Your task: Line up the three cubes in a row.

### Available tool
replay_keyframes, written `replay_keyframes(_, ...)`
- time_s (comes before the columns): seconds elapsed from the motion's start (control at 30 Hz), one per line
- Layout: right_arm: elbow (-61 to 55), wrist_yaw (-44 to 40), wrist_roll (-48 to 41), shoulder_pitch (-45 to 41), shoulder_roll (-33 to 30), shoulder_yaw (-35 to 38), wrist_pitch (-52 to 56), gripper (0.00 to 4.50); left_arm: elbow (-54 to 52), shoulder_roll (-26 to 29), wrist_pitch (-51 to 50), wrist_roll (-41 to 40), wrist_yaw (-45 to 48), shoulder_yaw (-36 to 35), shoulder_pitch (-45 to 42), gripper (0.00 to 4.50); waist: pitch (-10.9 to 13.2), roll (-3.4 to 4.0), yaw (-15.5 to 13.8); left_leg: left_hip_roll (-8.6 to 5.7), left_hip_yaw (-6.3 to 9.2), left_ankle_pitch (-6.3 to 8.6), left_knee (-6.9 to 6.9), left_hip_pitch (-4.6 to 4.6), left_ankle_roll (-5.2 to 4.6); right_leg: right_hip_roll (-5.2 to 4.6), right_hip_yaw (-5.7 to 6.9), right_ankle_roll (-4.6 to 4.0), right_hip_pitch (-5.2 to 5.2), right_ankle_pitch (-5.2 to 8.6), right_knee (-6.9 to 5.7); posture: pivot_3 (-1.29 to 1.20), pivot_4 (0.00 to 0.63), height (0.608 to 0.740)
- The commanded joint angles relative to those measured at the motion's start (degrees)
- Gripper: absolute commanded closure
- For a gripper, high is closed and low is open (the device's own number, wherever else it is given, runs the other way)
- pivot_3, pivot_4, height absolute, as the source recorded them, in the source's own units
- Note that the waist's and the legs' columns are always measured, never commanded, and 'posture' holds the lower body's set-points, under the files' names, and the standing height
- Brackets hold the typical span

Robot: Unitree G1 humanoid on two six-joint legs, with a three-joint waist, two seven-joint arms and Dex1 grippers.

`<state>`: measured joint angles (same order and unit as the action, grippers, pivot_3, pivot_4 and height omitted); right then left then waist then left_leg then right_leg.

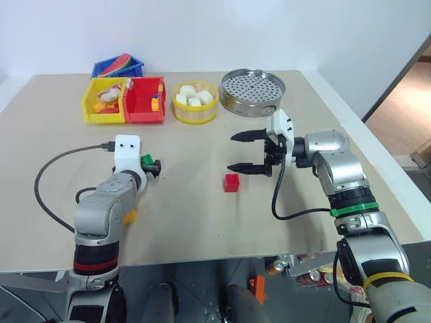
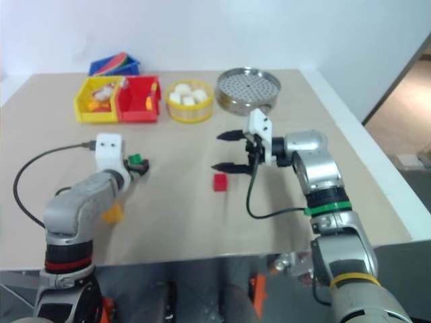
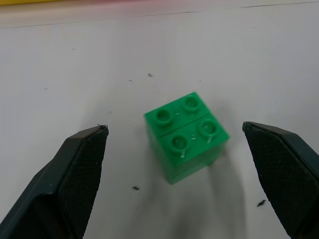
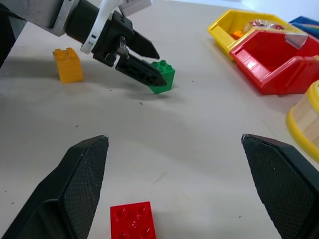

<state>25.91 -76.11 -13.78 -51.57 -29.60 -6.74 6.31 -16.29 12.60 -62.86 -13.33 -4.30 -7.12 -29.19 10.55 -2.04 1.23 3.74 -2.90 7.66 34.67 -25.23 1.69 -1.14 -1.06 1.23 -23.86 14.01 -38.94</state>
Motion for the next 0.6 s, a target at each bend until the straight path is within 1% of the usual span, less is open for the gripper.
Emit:
replay_keyframes(0.03,-1.53,0.35,-0.56,-1.56,-0.19,1.24,-0.87,0.06,-0.63,-0.14,0.80,1.00,0.38,0.29,-1.65,0.00,0.00,0.00,0.00,0.00,0.00,0.00,0.00,0.00,0.00,0.00,0.00,0.00,0.00,0.00,0.00,0.00,0.150,0.740)
replay_keyframes(0.17,-1.58,0.36,-0.30,-1.45,-0.39,1.03,-1.10,0.06,-0.35,-1.29,-0.03,0.86,0.29,-0.52,-1.93,0.00,0.00,0.00,0.00,0.00,0.01,0.00,-0.01,0.00,0.00,0.00,0.00,0.01,-0.01,0.01,0.00,0.00,0.150,0.740)
replay_keyframes(0.27,-1.58,0.29,-0.09,-1.24,-0.60,0.94,-1.39,0.00,0.17,-1.50,-0.08,0.88,0.45,-0.90,-2.21,0.79,0.00,0.00,0.00,0.00,0.00,0.00,-0.01,-0.01,0.00,0.00,0.00,0.01,0.00,0.01,0.00,0.00,0.150,0.740)
replay_keyframes(0.3,-1.65,0.33,-0.08,-1.19,-0.60,0.94,-1.36,0.00,0.31,-1.44,-0.26,0.91,0.51,-0.97,-2.30,1.28,0.00,0.00,0.00,0.00,0.01,0.00,-0.01,-0.01,0.00,0.00,0.00,0.01,-0.01,0.01,0.00,0.00,0.150,0.740)
replay_keyframes(0.37,-1.75,0.41,-0.05,-1.14,-0.60,0.94,-1.34,0.00,0.64,-1.10,-0.35,1.24,0.44,-1.03,-2.46,1.83,0.00,0.00,0.00,0.00,0.01,0.00,-0.01,0.00,0.00,0.01,0.00,0.01,-0.01,0.01,0.00,0.00,0.150,0.740)
replay_keyframes(0.4,-1.76,0.46,-0.02,-1.14,-0.60,0.94,-1.34,0.00,0.88,-0.81,-0.28,1.41,0.52,-1.07,-2.50,2.22,0.00,0.00,0.00,0.00,0.01,0.00,-0.01,0.00,0.00,0.01,0.00,0.01,-0.01,0.01,0.00,0.00,0.150,0.740)
replay_keyframes(0.6,-1.40,0.57,0.25,-1.25,-0.70,1.08,-1.69,0.00,1.55,-0.15,-0.21,2.05,1.27,-1.44,-2.75,2.22,0.00,0.00,0.00,-0.01,0.00,0.00,0.00,-0.02,0.00,-0.02,0.01,0.01,0.00,0.01,0.00,0.00,0.150,0.740)
